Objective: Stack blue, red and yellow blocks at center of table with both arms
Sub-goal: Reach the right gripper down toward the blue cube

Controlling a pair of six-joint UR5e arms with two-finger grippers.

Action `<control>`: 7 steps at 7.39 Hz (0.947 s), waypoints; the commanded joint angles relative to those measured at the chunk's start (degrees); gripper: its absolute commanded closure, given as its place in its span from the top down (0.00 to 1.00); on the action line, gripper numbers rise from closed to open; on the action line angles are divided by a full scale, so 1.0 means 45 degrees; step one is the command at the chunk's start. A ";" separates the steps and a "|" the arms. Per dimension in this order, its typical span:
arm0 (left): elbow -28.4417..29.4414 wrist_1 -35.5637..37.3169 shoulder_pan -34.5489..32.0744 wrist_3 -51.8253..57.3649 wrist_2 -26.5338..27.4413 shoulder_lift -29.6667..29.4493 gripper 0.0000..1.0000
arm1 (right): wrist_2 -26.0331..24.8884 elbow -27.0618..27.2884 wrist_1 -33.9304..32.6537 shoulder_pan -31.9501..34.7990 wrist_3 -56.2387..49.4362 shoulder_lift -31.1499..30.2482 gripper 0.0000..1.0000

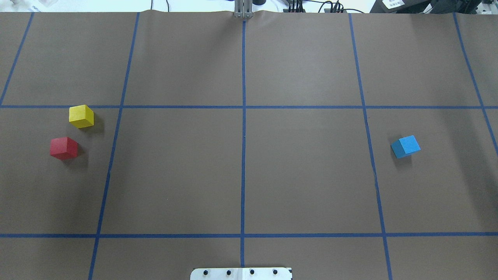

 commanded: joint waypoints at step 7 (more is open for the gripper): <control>0.0286 -0.0175 0.0058 -0.0058 -0.0055 -0.0076 1.00 | 0.0018 0.0496 0.0329 -0.0051 0.0173 0.0503 0.99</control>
